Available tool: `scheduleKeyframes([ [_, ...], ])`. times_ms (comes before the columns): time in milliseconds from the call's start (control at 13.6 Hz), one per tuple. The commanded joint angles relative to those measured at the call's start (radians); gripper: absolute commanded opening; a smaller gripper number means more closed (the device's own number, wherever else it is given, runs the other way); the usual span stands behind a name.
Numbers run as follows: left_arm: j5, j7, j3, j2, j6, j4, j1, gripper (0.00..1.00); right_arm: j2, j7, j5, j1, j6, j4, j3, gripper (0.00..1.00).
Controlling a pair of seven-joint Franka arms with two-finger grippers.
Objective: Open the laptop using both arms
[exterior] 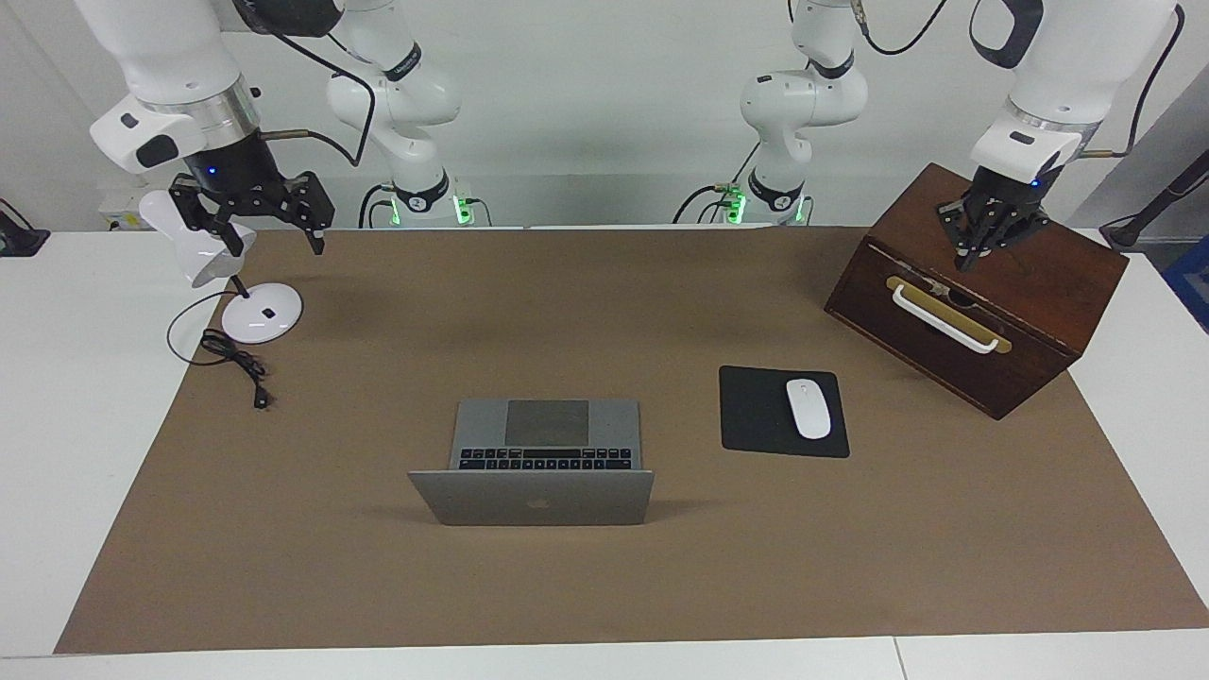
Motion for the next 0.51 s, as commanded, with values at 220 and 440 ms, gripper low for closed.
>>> scheduleKeyframes([
  [220,-0.005,-0.063,0.028,-0.004,0.019,0.005,-0.031,1.0,0.013,0.012,0.028,-0.005,-0.02,0.022,-0.001,1.0],
  [440,-0.005,-0.072,0.027,0.0,0.059,0.015,-0.031,1.0,0.013,0.012,0.028,-0.005,-0.022,0.022,0.001,1.0],
])
